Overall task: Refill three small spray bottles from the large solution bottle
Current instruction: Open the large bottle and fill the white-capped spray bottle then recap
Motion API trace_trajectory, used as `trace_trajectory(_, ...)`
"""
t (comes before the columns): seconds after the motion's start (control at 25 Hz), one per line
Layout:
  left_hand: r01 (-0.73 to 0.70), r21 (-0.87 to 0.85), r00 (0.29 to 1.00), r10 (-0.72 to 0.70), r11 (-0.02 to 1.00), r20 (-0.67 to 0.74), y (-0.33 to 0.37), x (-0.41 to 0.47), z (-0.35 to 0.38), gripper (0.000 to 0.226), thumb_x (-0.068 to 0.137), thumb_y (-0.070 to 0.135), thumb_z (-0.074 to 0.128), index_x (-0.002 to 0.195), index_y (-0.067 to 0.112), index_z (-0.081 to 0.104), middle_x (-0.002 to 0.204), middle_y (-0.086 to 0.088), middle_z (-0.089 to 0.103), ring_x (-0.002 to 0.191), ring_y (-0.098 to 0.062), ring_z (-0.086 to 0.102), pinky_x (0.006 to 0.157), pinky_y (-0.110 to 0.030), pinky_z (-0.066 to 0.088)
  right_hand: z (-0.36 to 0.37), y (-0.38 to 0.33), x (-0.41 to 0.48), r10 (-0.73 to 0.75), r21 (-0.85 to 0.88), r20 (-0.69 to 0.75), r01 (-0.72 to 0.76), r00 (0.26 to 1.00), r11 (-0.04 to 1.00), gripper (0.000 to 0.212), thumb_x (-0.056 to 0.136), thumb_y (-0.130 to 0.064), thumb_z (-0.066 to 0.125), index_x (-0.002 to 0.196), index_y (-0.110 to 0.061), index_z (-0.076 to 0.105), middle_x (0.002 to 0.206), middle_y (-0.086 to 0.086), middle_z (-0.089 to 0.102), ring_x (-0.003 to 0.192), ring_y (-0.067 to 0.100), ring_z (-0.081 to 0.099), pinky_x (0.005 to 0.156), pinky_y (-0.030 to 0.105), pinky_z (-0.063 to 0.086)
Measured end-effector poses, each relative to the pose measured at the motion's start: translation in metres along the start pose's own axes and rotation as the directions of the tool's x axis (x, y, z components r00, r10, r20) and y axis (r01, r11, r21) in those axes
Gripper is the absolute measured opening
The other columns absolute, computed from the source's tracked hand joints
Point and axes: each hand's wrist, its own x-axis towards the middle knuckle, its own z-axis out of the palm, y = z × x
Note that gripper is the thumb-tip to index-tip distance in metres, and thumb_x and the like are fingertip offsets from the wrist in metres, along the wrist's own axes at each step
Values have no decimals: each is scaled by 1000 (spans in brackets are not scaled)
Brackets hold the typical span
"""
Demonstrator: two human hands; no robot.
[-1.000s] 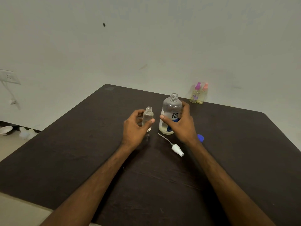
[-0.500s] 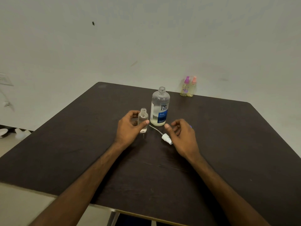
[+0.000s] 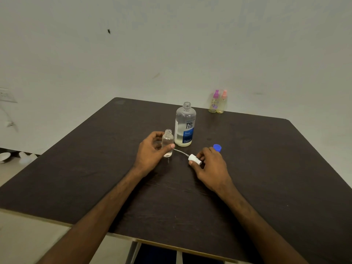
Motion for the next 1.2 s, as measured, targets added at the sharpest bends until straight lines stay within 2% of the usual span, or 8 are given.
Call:
trace_trajectory(0.32, 7, 49, 1000, -7, 999, 3, -6, 2, -2, 48, 78, 27, 85, 120, 18, 63, 113, 7, 72, 105, -6, 69, 96, -36, 57, -8, -4, -3, 111, 145, -56, -102, 992, 984, 19, 86, -33, 73, 93, -20, 61, 75, -13, 59, 68, 6, 58, 64, 25, 50)
trace_trajectory(0.44, 7, 74, 1000, -7, 997, -7, -6, 1, -2, 49, 78, 28, 84, 121, 18, 62, 115, 5, 72, 107, -9, 68, 97, -38, 57, -7, -4, -1, 128, 136, -39, -122, 991, 983, 20, 86, -36, 72, 94, -21, 61, 79, -12, 61, 71, 7, 59, 67, 28, 53)
trace_trajectory(0.56, -4, 77, 998, 9, 997, -59, -5, -7, -5, 48, 79, 27, 84, 121, 19, 61, 115, 5, 71, 106, -10, 69, 95, -37, 57, -1, -13, 4, 95, 69, -19, -94, 995, 993, 21, 86, -40, 70, 91, -22, 61, 85, -10, 61, 76, 5, 57, 67, 24, 46)
trace_trajectory(0.72, -5, 64, 993, 12, 998, -120, -7, -19, -19, 46, 80, 24, 83, 120, 19, 62, 112, 7, 71, 103, -8, 69, 92, -35, 58, 17, -42, 9, 93, 110, -31, -89, 995, 990, 20, 88, -41, 68, 91, -23, 60, 88, -9, 62, 75, 3, 56, 65, 19, 38)
trace_trajectory(0.8, -4, 57, 990, 12, 998, -139, -8, -22, -22, 45, 79, 23, 84, 118, 17, 62, 110, 7, 72, 101, -9, 70, 91, -38, 59, 16, -53, 14, 80, 180, -70, -66, 994, 981, 20, 88, -36, 70, 97, -21, 60, 90, -7, 65, 73, 2, 59, 67, 22, 46)
trace_trajectory(0.88, -9, 56, 988, 18, 998, -151, -8, -23, -23, 44, 79, 22, 84, 117, 17, 63, 109, 6, 73, 100, -9, 71, 90, -40, 60, 1, -60, 22, 21, 252, -135, 14, 991, 968, 22, 86, -29, 74, 102, -17, 62, 92, -4, 69, 72, 4, 63, 70, 29, 56)
trace_trajectory(0.96, -11, 54, 989, 19, 998, -150, -9, -22, -23, 42, 79, 23, 84, 115, 19, 63, 108, 6, 74, 100, -9, 71, 90, -41, 59, -22, -67, 33, -72, 278, -164, 116, 984, 954, 23, 84, -24, 77, 101, -15, 65, 92, -2, 69, 73, 6, 65, 71, 30, 58)
trace_trajectory(1.2, 2, 51, 990, 5, 999, -139, -8, -22, -23, 44, 79, 25, 84, 117, 21, 62, 112, 7, 72, 103, -10, 69, 92, -41, 59, -83, -87, 58, -395, 57, -44, 397, 918, 916, 25, 84, -19, 77, 106, -14, 66, 94, -5, 65, 80, 11, 60, 76, 30, 54)
